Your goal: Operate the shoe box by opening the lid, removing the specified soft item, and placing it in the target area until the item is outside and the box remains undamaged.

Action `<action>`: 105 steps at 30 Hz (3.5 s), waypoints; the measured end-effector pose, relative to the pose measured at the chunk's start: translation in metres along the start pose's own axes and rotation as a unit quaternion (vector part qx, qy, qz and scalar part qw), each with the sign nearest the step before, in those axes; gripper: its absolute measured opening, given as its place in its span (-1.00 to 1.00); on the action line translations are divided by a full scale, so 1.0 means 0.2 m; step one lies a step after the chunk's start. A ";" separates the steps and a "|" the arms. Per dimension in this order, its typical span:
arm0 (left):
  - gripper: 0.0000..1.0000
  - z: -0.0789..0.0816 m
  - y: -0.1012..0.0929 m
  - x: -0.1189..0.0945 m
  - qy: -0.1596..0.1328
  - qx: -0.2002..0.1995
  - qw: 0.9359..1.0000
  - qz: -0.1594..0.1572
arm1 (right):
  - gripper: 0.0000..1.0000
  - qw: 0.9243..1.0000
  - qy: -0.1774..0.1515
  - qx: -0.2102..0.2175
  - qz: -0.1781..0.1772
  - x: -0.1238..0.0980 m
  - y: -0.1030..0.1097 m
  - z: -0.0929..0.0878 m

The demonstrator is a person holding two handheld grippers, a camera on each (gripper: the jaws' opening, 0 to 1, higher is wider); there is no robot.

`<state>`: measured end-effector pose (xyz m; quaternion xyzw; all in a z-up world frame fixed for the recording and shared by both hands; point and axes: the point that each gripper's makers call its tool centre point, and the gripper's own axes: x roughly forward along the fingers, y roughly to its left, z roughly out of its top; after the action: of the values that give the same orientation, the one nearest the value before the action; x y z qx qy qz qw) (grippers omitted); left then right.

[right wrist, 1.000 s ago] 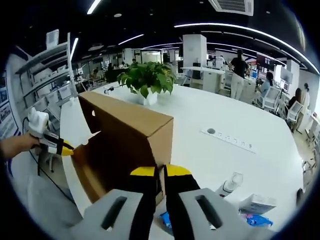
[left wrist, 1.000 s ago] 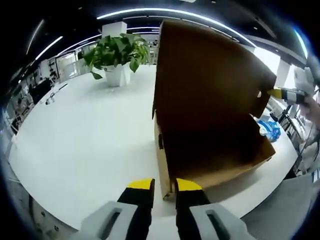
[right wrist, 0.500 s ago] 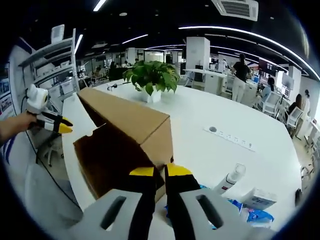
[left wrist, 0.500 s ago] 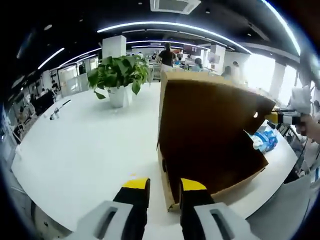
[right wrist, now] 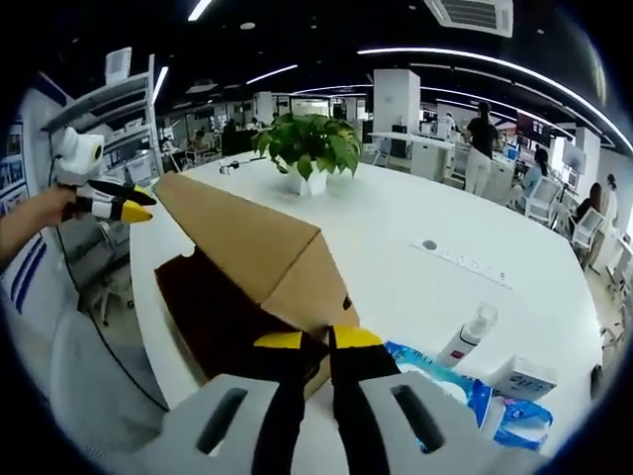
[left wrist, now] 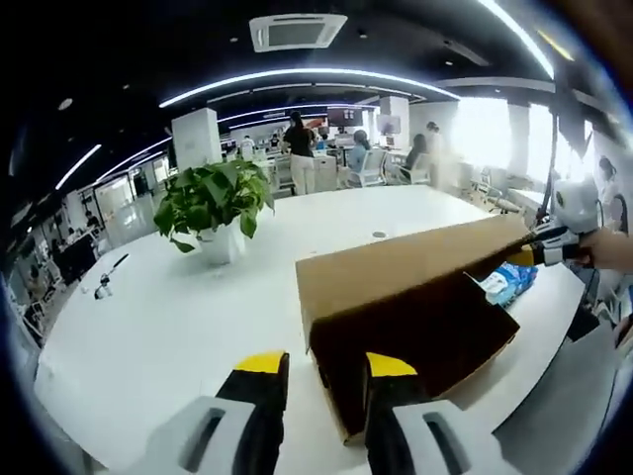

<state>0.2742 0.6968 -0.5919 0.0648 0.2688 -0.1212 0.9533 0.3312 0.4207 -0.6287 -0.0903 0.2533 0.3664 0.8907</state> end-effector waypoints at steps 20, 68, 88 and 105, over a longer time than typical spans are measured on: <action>-0.36 -0.11 -0.10 -0.01 0.016 0.025 0.999 -0.031 | -0.63 0.998 0.007 -0.049 0.031 -0.01 0.12 -0.17; -0.26 -0.49 -0.21 0.12 0.110 0.001 0.991 -0.075 | -0.12 0.993 0.052 -0.002 0.105 0.03 0.26 -0.43; -0.33 -0.60 -0.22 0.18 0.135 -0.027 0.988 -0.076 | -0.17 0.992 0.073 -0.056 0.090 0.09 0.26 -0.53; -0.38 -0.55 -0.18 0.29 0.147 -0.020 0.986 -0.078 | -0.18 0.992 0.072 -0.056 0.083 0.17 0.17 -0.48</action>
<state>0.2578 0.6725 -0.7176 0.0413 0.4127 -0.1792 0.8921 0.2908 0.4316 -0.7274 -0.1446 0.3022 0.4455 0.8302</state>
